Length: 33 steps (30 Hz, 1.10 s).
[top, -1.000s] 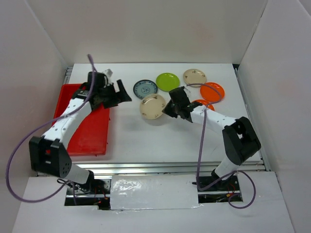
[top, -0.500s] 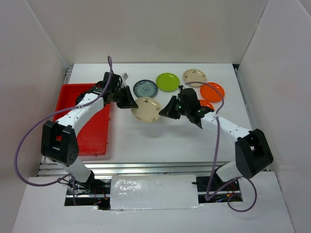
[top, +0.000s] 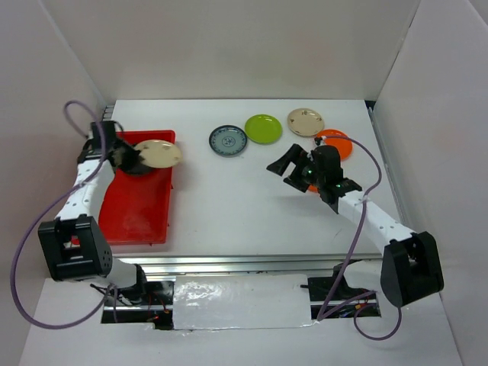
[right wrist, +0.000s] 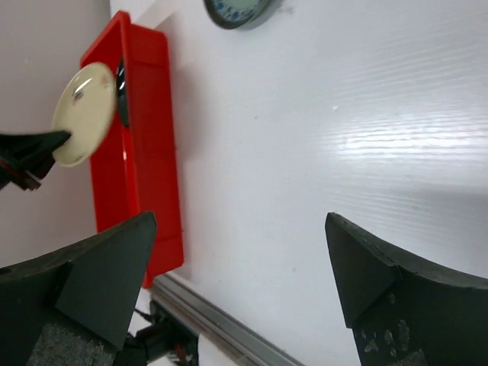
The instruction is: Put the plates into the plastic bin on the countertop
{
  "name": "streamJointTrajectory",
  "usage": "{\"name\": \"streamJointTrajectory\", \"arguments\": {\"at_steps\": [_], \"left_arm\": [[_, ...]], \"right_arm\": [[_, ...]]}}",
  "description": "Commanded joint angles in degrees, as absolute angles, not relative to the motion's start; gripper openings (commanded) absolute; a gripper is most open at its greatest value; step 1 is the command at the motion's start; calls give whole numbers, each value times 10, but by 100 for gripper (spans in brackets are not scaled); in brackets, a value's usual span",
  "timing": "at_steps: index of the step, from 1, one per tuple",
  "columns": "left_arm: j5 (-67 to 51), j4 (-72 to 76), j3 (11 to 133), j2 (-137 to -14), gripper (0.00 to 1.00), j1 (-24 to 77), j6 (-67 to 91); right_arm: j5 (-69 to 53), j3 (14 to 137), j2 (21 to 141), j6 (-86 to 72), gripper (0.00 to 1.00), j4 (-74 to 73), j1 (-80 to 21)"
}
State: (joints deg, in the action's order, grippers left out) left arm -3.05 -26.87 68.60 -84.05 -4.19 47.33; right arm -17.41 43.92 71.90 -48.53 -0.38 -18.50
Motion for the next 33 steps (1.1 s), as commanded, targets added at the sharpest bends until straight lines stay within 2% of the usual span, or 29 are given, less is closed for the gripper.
{"name": "streamJointTrajectory", "arguments": {"at_steps": [1,4,8,14,16,17,19,20,21,23,25,30,33], "left_arm": [[38,-218,636,-785,0,-126,582],[83,-179,620,-794,0,-142,608],[119,-177,681,-853,0,-155,614],[185,-283,813,-971,1,-157,604],[174,-280,812,-982,10,-166,604],[170,-273,809,-983,24,-166,604],[163,-271,798,-980,43,-166,604],[158,-267,789,-977,63,-166,605],[155,-260,777,-968,71,-164,606],[142,-263,767,-959,99,-166,606],[133,-282,773,-943,99,-160,601],[155,-407,852,-903,99,-112,538],[128,-398,822,-850,99,-70,475]], "right_arm": [[-149,412,686,-461,100,-17,-164],[-157,389,674,-454,100,-11,-147],[-178,369,674,-447,100,-5,-132],[-192,345,654,-439,100,-3,-105],[-199,346,652,-437,100,-4,-99],[-201,346,650,-437,100,-5,-94],[-203,348,648,-437,100,-6,-91],[-204,349,647,-438,100,-7,-89],[-203,351,649,-439,100,-11,-84],[-191,353,651,-444,100,-18,-77],[-169,352,650,-466,100,-42,-61],[37,298,576,-574,100,-105,-28],[100,253,514,-600,100,-104,-12]]}}
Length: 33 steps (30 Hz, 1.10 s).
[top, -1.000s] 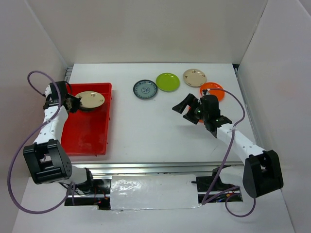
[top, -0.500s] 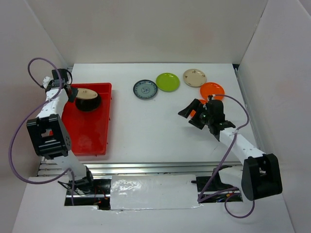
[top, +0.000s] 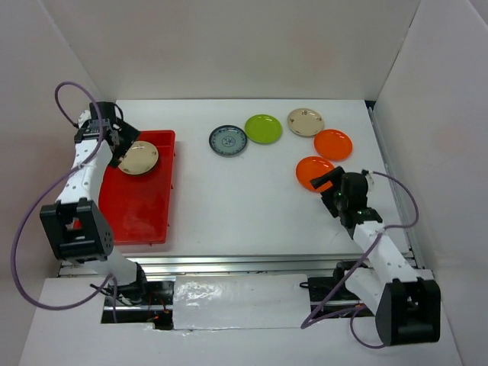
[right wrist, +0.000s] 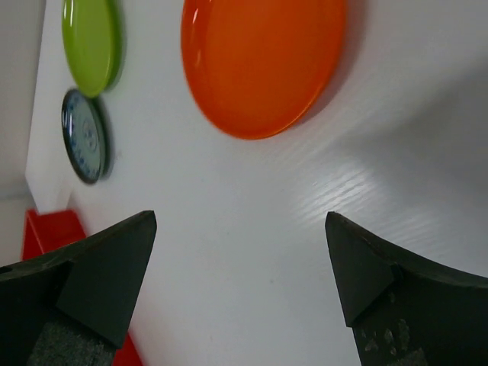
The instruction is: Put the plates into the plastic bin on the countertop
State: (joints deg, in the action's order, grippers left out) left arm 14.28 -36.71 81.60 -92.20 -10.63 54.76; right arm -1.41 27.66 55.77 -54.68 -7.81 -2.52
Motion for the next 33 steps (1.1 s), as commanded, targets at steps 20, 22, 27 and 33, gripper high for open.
{"name": "streamJointTrajectory", "arguments": {"at_steps": [20,22,27,33], "left_arm": [[5,-379,683,-628,99,94,352],[5,-387,686,-635,99,94,346],[4,-370,676,-644,99,93,347],[-46,-329,648,-664,99,99,353]], "right_arm": [[-102,375,878,-548,52,5,123],[-103,389,893,-541,39,4,125],[-105,395,900,-537,8,4,129],[-90,378,819,-506,0,-20,78]]}}
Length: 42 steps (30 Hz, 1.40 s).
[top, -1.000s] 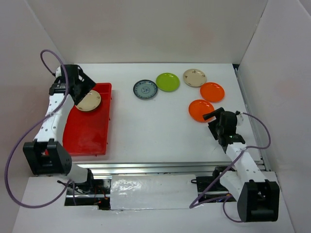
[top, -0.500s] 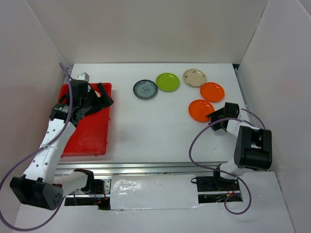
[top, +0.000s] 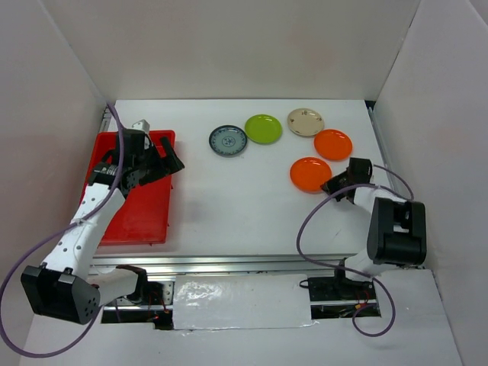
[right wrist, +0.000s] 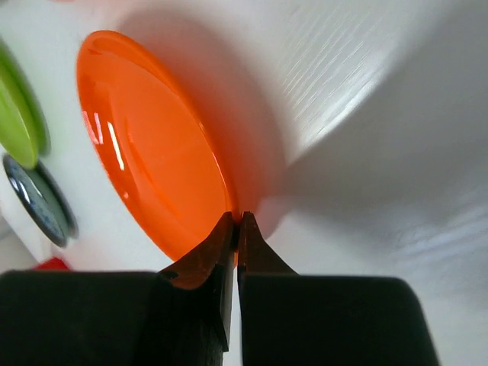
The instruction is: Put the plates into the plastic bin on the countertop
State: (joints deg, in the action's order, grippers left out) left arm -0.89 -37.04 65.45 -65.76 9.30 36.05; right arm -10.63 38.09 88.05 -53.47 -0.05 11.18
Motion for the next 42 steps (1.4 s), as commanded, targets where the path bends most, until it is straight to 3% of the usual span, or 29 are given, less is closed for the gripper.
{"name": "streamJointTrajectory", "arguments": {"at_steps": [1,5,8,10,13,19,23,26,27,28,29,30,31,32,33,37,42], "left_arm": [[-53,-310,641,-664,99,110,360],[-137,-213,624,-689,99,145,369],[-211,-185,645,-755,99,170,374],[-241,-167,655,-795,99,182,383],[-249,-137,650,-824,99,194,395],[-286,-70,627,-851,99,198,427],[-280,-45,618,-851,93,198,442],[-275,-53,628,-863,56,200,441],[-266,-61,631,-871,16,199,440],[-260,-72,645,-874,4,199,439],[-256,-89,651,-877,0,199,437],[-238,-98,656,-880,0,200,436],[-222,-109,670,-878,0,193,435],[-203,-131,676,-875,0,184,438],[-154,-144,678,-866,0,170,450],[-51,-186,665,-830,0,-22,544],[-63,-30,599,-832,0,-181,587]], "right_arm": [[-82,376,800,-504,0,-35,43],[-43,402,727,-488,0,-80,-75],[-119,440,711,-467,0,-76,-131],[-231,453,714,-461,0,-53,-141],[-300,480,725,-470,0,-24,-164],[-310,498,736,-476,0,-12,-203],[-309,498,739,-485,0,-3,-210],[-319,496,740,-494,0,25,-215],[-316,498,741,-493,0,25,-215],[-314,504,744,-493,0,24,-219],[-311,504,750,-492,3,25,-219],[-311,504,753,-497,17,31,-218],[-306,504,757,-498,46,33,-215],[-301,505,760,-502,91,29,-194],[-297,501,761,-504,100,26,-182],[-319,419,733,-523,100,75,-87],[-329,403,742,-491,100,62,-80]]}}
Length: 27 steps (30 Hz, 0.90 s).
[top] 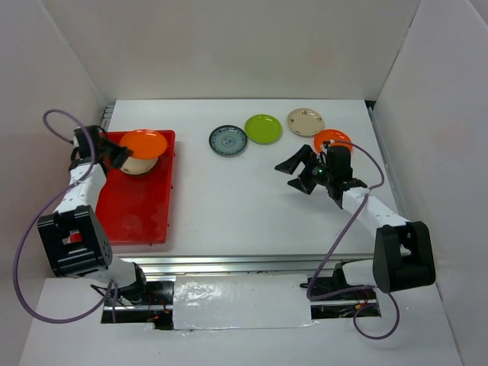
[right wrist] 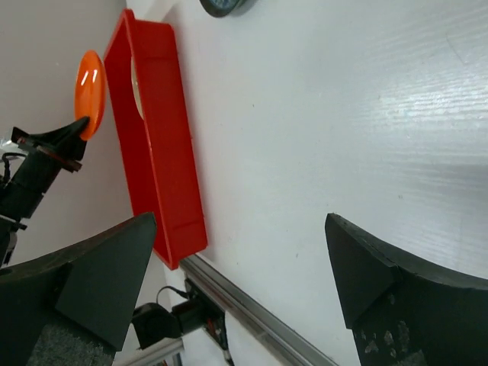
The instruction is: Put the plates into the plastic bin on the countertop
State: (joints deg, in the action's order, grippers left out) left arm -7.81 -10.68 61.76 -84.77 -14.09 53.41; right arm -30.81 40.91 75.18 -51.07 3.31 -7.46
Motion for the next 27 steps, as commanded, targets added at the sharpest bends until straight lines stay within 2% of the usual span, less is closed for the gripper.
{"name": "streamJointTrajectory", "arguments": {"at_steps": [1,5,11,12,14,15,18,20,23,26,27], "left_arm": [[-68,-28,610,-846,0,-193,586],[-21,-84,687,-920,0,-215,570],[-14,-114,702,-970,1,-224,561],[-9,-116,699,-970,30,-224,565],[-4,-127,694,-964,72,-221,569],[15,-138,697,-959,99,-216,570],[46,-169,715,-926,99,-196,551],[88,-236,759,-899,99,-172,541],[165,-357,832,-870,99,-124,518],[170,-420,861,-851,99,-94,496],[134,-418,858,-832,99,-91,465]], "right_arm": [[-331,403,744,-490,100,61,-77],[-344,408,756,-471,100,53,-57],[-363,418,780,-467,100,62,-31],[-362,420,783,-464,100,61,-26],[-349,429,794,-464,100,47,-17],[-338,430,795,-466,100,41,-5],[-250,433,801,-489,100,15,41],[-123,450,808,-505,100,-32,59],[-7,466,825,-551,100,-65,96],[35,495,849,-562,100,-82,127],[43,507,859,-559,100,-84,133]]}}
